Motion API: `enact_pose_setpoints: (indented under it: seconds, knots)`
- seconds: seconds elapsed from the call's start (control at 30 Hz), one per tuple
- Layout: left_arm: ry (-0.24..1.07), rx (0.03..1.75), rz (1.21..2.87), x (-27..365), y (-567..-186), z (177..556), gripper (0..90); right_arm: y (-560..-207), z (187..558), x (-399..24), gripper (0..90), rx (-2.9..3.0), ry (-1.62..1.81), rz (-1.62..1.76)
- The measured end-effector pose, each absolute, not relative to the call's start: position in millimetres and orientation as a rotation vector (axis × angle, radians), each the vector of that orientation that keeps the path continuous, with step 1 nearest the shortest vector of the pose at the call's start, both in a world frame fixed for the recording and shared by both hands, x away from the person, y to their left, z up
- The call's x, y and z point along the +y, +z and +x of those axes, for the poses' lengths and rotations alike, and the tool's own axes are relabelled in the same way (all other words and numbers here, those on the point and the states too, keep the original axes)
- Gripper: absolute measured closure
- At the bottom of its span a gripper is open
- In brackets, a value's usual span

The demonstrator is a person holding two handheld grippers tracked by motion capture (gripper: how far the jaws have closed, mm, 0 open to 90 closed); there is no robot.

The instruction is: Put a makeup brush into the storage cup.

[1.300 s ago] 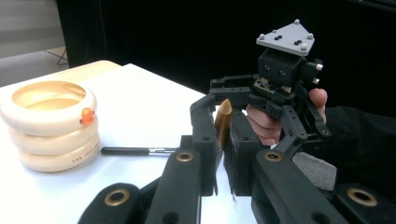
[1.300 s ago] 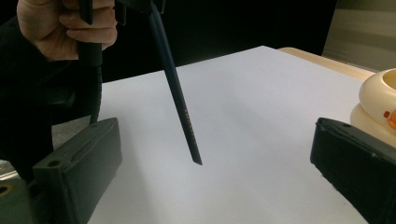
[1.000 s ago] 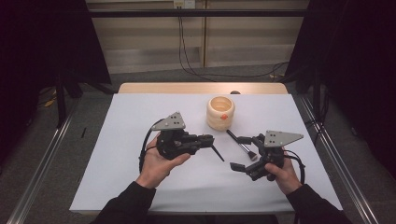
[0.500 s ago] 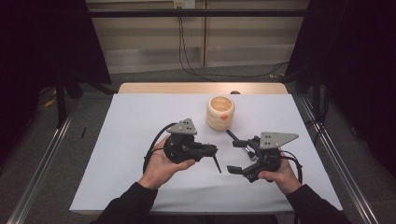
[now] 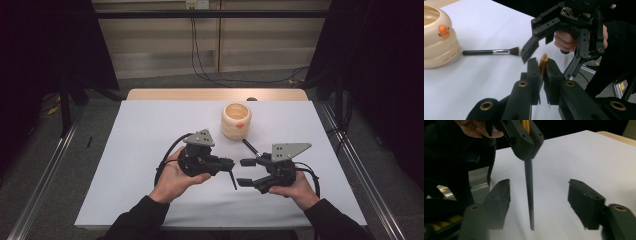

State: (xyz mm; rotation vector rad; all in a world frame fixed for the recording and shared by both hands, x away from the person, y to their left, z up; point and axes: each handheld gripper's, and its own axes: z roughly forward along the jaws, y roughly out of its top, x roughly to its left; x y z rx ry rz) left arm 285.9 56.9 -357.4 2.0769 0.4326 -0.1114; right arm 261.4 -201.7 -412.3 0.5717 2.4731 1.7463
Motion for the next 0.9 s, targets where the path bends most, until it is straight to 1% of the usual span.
enact_pose_setpoints:
  seconds: [0.07,0.3,0.43,0.53,0.77,0.9]
  knots:
    - [-0.118,0.428,2.079,55.8,-358.1,285.6,84.2,-413.6,261.1,-198.9,42.1,2.491,1.750,0.575]
    - [-0.128,0.422,2.080,53.3,-359.3,284.8,84.2,-415.5,261.1,-194.0,54.3,2.528,1.735,0.563]
    - [-0.139,0.422,2.065,52.4,-359.8,285.0,84.2,-414.6,260.9,-190.3,64.9,2.547,1.735,0.529]
    - [-0.135,0.423,2.059,51.7,-360.6,283.9,84.2,-414.5,260.9,-189.3,68.2,2.552,1.731,0.518]
    - [-0.148,0.422,2.056,48.3,-364.4,283.9,84.2,-414.2,261.1,-189.0,69.7,2.532,1.723,0.534]
    - [-0.140,0.424,2.046,48.6,-365.0,283.5,84.2,-414.0,260.9,-189.6,74.8,2.547,1.720,0.516]
